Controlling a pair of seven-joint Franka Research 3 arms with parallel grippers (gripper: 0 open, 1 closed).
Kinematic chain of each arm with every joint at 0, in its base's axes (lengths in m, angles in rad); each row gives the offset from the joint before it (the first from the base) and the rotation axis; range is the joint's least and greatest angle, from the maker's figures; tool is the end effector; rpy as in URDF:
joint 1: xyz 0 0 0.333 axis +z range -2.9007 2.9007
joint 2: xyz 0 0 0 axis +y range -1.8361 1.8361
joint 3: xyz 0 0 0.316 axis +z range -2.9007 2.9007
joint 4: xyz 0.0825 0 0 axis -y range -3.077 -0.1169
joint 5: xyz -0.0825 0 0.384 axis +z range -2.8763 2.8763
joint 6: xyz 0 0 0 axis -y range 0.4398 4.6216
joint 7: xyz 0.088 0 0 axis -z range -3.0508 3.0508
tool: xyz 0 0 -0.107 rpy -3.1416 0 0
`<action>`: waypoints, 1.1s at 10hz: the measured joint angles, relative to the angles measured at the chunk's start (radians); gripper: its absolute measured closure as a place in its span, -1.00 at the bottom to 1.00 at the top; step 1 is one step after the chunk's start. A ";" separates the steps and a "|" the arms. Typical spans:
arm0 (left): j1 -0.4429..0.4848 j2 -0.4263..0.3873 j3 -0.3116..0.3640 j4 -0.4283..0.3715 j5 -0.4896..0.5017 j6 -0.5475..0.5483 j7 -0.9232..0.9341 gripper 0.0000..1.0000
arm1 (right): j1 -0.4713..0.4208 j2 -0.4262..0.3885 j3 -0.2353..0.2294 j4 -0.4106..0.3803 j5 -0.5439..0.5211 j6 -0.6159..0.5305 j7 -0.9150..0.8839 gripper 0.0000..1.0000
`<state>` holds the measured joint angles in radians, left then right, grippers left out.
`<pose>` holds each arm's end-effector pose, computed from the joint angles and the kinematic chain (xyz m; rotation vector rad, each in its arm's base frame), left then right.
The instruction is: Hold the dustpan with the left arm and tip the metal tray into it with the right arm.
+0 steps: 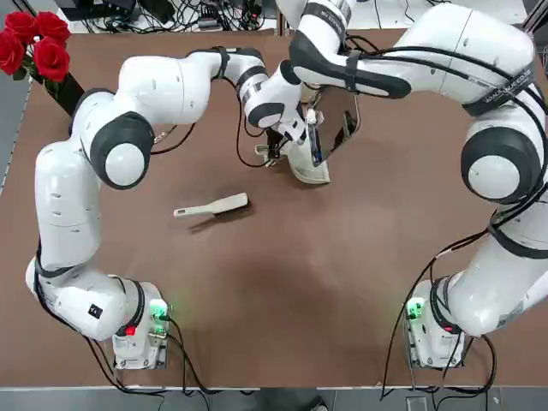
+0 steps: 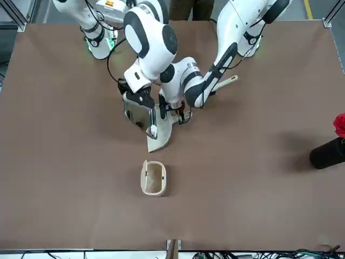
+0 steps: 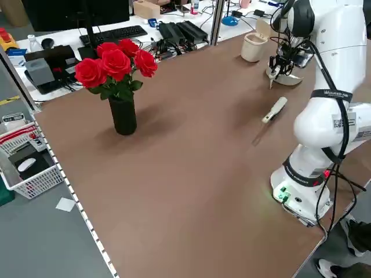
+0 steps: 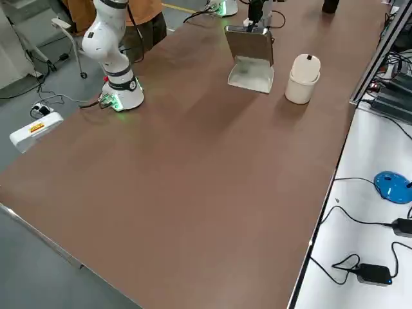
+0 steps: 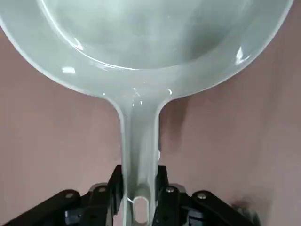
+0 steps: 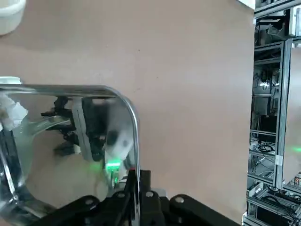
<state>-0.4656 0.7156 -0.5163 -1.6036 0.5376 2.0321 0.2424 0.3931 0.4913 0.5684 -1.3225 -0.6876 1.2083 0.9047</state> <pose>0.4329 -0.5173 0.2362 -2.2369 1.9490 0.1696 0.4802 0.4159 0.4674 2.4643 0.0036 0.0385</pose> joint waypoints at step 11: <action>0.001 0.000 0.000 0.000 0.000 -0.006 -0.012 0.36 | 0.060 0.010 0.001 0.045 -0.131 -0.110 -0.015 0.89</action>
<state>-0.4645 0.7156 -0.5162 -1.6036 0.5376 2.0263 0.2303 0.4527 0.5009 0.5696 -1.2778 -0.8188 1.0985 0.8901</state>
